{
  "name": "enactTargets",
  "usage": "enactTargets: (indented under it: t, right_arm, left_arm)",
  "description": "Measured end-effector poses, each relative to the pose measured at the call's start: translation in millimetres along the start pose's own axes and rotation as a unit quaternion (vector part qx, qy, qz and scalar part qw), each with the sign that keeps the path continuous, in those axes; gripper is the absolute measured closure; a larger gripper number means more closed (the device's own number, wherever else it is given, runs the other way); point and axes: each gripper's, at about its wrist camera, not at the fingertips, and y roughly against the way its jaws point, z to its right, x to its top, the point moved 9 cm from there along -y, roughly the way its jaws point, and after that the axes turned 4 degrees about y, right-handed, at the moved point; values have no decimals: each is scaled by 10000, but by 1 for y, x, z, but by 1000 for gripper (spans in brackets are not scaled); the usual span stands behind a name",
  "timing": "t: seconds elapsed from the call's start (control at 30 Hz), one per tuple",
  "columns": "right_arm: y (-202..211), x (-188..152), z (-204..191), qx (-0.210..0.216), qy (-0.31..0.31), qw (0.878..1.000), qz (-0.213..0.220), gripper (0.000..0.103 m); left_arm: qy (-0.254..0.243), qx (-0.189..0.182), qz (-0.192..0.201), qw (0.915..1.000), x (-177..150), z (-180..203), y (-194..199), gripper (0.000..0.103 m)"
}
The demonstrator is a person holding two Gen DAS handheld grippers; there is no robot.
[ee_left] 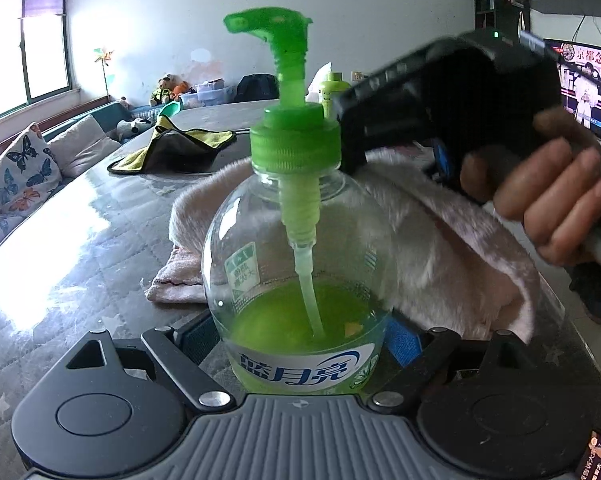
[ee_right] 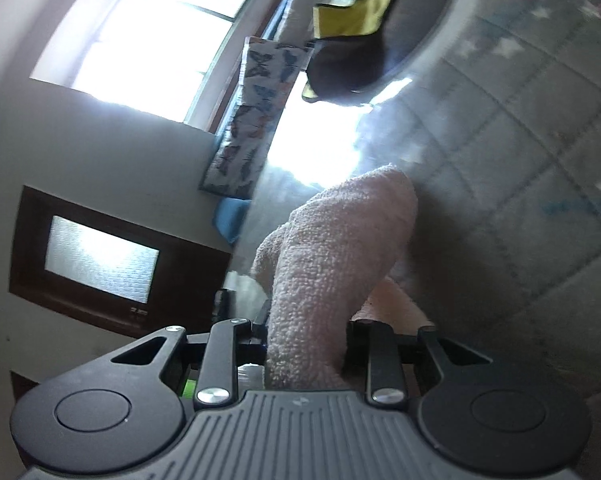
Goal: Clean container
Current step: 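Wipe the pink towel around the bottle's body with the right tool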
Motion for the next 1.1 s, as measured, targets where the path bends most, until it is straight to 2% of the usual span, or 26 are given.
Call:
enactTargets:
  t: [0.23,0.37,0.5,0.7,0.8,1.03,1.1]
  right_arm:
    - [-8,-12,19,-328,37,9993,-186,77]
    - [-6,-15,20,-362,61,9991,-192,77]
    - [-2,-12,14,-237,-48,9996,-134,77]
    - [22,0,-29,522,85,9985,105,77]
    - [25,4,-47,748,222,9969,137,77]
    - [5,-1,-22,597,-168,9981,13,77]
    - [-1,-3,-11,441,-283,9986,-61,77]
  left_arm:
    - [40,43,-43,10000,-1,-4,-2,13]
    - [37,61,-32,10000,-1,-3,-2,13]
    - [6,55,-13,10000,0,-4,-2,13]
    - [-61,48,-2,10000,3,-6,-5,13]
    - [-83,70,17,9999,4,-8,-7,13]
    - [34,143,-2,9999,2,-15,-11,13]
    - [79,158,-35,9998,1,-17,-12,13]
